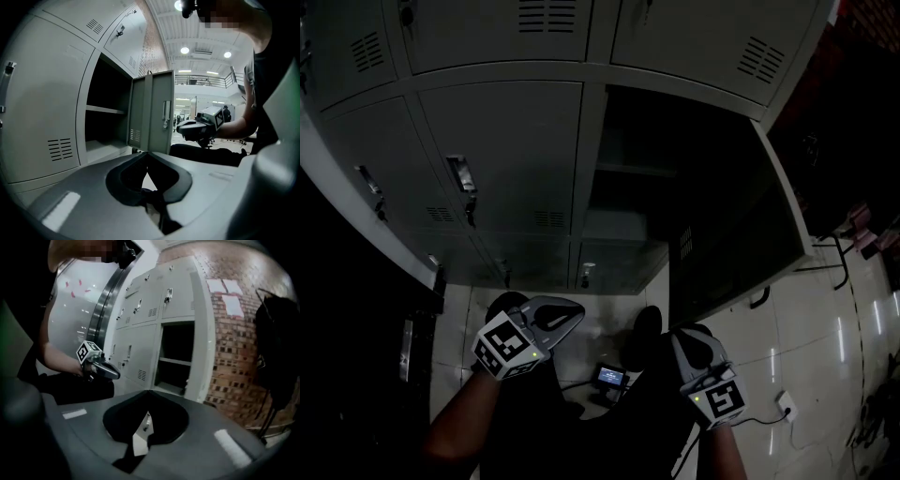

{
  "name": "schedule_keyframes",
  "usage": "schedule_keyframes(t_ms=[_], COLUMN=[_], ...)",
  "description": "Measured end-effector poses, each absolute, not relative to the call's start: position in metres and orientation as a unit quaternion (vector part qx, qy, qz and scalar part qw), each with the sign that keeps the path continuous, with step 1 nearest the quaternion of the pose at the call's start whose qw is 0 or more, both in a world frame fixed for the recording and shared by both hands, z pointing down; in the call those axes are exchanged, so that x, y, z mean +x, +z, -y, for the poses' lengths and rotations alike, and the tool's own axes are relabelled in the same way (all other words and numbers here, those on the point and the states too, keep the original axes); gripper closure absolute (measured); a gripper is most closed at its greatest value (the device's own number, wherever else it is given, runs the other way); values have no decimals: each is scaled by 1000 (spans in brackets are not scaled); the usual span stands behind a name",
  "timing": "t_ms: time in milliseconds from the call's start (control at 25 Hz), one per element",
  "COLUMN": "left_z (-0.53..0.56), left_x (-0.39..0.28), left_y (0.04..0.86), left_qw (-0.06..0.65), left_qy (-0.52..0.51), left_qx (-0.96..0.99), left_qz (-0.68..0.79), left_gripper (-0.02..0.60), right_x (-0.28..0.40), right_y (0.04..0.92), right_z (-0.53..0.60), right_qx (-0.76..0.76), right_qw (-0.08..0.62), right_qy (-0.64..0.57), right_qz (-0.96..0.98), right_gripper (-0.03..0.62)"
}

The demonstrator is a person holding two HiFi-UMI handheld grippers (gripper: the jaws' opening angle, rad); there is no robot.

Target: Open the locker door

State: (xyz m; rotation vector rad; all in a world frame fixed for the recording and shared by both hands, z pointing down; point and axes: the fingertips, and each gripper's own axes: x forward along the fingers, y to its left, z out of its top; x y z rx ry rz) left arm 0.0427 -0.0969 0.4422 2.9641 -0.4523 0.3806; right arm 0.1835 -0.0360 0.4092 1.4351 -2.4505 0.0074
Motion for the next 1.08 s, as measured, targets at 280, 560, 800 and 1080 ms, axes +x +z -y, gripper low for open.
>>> schedule_keyframes(t_ms=[280, 560, 800, 1080], left_z=[95, 95, 95, 96], left_x=[41, 43, 44, 44], left_y=[442, 442, 443, 443], left_qw=[63, 60, 59, 56], left_qy=[127, 129, 131, 131], left_qx=[979, 979, 979, 979], left_qz=[147, 147, 147, 147], left_gripper=[569, 569, 569, 569], right_x=[160, 164, 160, 160], right_y=[436, 433, 436, 436], right_z=[56, 61, 59, 60], right_qx=[452, 459, 455, 455], right_qw=[152, 128, 138, 139], right_qy=[62, 61, 55, 52], right_qz=[877, 877, 878, 878], right_gripper=[592, 592, 592, 592])
